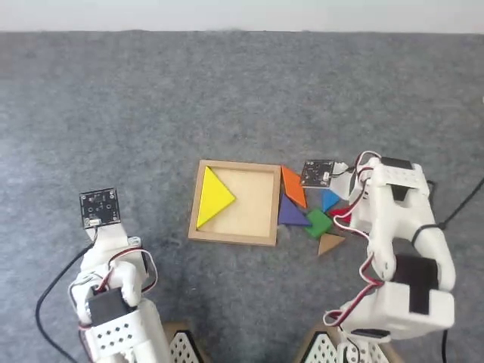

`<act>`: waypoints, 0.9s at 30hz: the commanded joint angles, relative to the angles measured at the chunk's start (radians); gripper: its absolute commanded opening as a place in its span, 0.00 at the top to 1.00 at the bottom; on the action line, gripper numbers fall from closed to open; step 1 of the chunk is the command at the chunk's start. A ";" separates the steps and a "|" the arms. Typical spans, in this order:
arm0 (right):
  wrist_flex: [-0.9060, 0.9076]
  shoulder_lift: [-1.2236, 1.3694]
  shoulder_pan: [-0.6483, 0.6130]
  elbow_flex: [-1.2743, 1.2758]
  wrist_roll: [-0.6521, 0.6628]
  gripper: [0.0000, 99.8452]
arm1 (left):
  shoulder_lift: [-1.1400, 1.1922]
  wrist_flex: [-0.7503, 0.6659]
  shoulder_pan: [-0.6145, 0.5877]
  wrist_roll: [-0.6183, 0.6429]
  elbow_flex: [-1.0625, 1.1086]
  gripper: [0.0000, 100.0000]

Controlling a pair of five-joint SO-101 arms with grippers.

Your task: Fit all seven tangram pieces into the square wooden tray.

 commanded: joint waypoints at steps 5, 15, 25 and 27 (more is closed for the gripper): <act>0.214 -0.189 0.015 -0.144 0.014 0.84 | 0.005 -0.017 -0.005 0.000 -0.018 0.99; 0.133 -0.142 0.019 -0.071 0.005 0.65 | 0.005 -0.017 -0.005 0.000 -0.018 0.99; -0.022 0.085 0.068 -0.048 -0.031 0.64 | 0.005 -0.017 -0.005 0.000 -0.018 0.99; -0.024 0.105 0.076 -0.048 -0.029 0.64 | 0.005 -0.017 -0.005 0.000 -0.018 0.99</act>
